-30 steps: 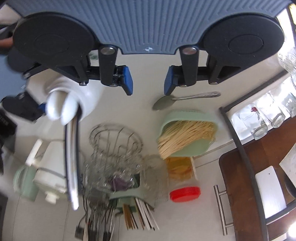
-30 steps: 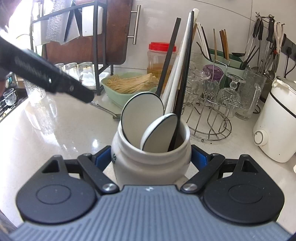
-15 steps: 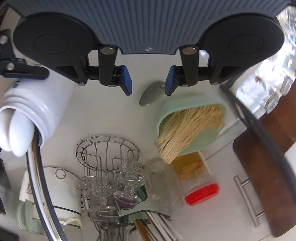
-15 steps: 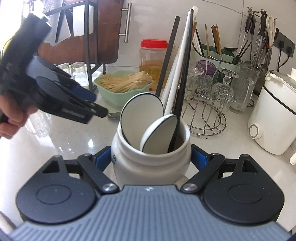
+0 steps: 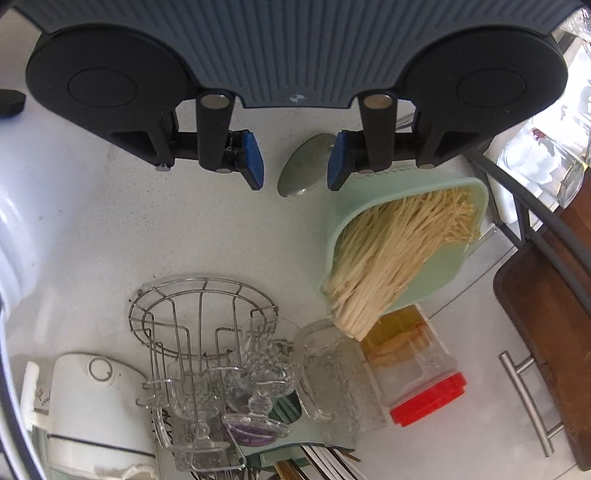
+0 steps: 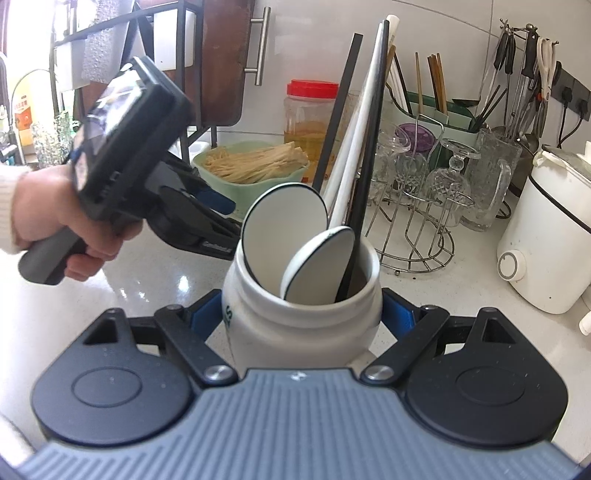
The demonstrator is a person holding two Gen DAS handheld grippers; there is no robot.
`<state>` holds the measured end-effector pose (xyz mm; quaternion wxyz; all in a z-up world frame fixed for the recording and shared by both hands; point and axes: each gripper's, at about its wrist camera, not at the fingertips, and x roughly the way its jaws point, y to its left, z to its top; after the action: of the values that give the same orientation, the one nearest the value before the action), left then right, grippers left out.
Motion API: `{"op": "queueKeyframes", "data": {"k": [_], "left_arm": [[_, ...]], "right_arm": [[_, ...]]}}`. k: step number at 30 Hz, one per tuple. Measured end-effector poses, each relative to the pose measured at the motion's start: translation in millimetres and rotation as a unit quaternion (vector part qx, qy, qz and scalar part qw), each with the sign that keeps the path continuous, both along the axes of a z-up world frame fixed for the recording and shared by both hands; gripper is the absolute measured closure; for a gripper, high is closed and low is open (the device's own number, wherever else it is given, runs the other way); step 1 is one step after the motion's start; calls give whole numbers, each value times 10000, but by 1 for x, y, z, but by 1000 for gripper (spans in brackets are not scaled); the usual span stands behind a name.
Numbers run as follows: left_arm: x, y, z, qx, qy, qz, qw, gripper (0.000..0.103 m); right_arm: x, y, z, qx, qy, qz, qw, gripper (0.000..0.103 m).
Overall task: Organize utensils
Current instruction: 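Move the left gripper to the metal spoon and grasp its bowl, then lift the metal spoon with the left gripper and carry it above the jar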
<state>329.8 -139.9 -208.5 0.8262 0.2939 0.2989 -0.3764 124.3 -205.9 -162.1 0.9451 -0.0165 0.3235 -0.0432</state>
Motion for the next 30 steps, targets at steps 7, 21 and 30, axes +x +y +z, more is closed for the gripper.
{"op": "queueKeyframes", "data": {"k": [7,21,30], "left_arm": [[7,-6,-8,31,173,379,9991,67],[2,2,4,-203,64,774,9968,91],[-21,17,50,-820,83,1067,9909,98]], "right_arm": [[0,2,-1,-12,-15,-40,10000,12],[-1,2,-1,-15,-75,-63,10000,12],[-3,2,-2,17,-124,-94,9999,12]]}}
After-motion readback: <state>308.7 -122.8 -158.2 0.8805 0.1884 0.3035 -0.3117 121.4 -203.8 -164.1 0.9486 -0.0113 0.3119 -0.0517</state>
